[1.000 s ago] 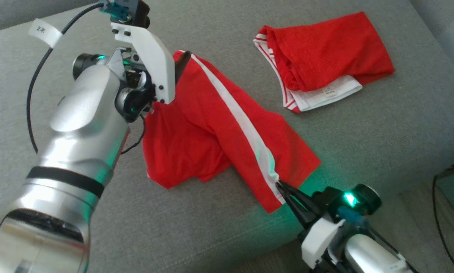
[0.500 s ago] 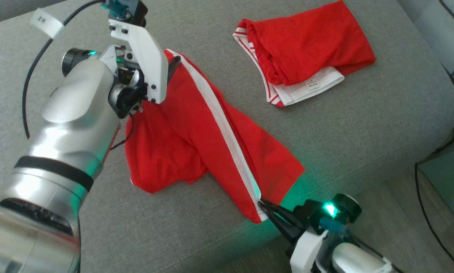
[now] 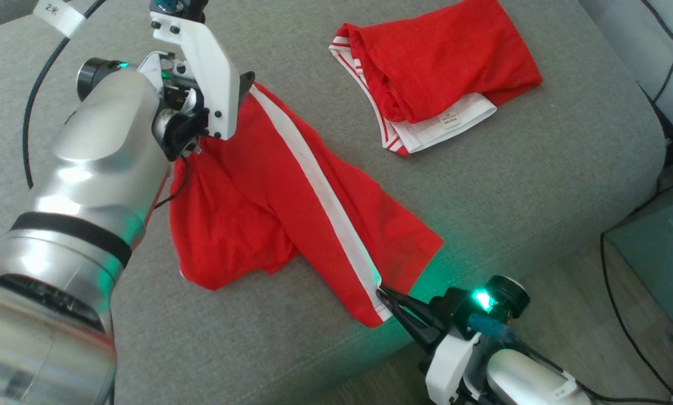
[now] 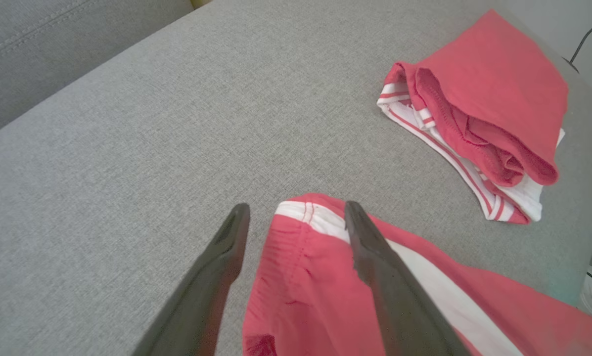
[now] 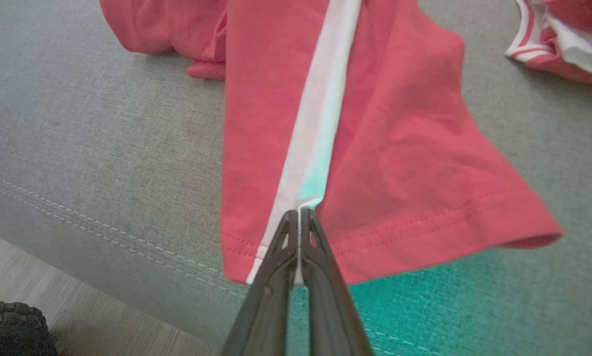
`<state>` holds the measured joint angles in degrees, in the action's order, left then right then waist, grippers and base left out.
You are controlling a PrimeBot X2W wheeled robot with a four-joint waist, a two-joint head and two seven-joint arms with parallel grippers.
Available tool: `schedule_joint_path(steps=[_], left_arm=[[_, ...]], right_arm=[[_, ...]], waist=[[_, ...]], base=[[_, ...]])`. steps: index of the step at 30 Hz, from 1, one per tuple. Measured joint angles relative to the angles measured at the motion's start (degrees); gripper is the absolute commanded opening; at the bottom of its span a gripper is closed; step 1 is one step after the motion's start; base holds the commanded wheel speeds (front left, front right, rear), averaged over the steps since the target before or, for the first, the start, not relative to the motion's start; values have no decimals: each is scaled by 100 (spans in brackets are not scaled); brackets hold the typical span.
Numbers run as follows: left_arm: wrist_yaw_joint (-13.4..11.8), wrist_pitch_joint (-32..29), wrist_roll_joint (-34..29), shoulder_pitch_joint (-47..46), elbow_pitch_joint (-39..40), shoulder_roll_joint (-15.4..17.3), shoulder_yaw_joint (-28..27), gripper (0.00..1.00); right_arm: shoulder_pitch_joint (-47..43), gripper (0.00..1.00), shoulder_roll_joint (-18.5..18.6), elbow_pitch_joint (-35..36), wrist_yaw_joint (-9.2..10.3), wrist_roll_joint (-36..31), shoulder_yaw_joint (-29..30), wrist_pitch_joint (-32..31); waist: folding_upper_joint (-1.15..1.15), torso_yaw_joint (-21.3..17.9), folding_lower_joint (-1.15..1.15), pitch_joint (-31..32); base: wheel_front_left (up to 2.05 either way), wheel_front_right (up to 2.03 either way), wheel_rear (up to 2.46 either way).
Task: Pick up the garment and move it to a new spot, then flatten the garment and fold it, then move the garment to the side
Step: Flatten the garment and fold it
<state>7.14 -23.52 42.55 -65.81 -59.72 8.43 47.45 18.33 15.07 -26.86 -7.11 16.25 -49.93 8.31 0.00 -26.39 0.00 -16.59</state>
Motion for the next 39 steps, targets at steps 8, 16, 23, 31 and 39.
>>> schedule_joint_path(steps=[8, 16, 23, 31, 39], left_arm=[[1, 49, 15, -88, -335, -13, 210, 100], [1, 32, 177, -89, -438, -33, 398, 68], [1, 152, 464, -89, -359, -60, 449, 0], [1, 479, 730, -90, -38, -77, 611, 0], [1, 1020, 1192, -54, 539, 25, 713, 0]], right_arm=[[86, 0, -60, -90, 0, 82, -65, 78], [125, 0, -73, -172, 0, 98, -67, 134], [178, 0, -71, -224, 0, 100, -23, 185], [222, 0, 41, -138, 0, 283, 595, 313], [765, 0, 672, 534, 0, 571, 1557, 304]], waist=[[0, -78, 0, -67], [0, -69, 0, -65], [0, 32, 0, -66], [0, 449, 0, 56], [0, 1285, 0, 533]], base=[[0, 0, 0], [0, 0, 0], [0, 0, 0], [0, 0, 0], [0, 0, 0]])
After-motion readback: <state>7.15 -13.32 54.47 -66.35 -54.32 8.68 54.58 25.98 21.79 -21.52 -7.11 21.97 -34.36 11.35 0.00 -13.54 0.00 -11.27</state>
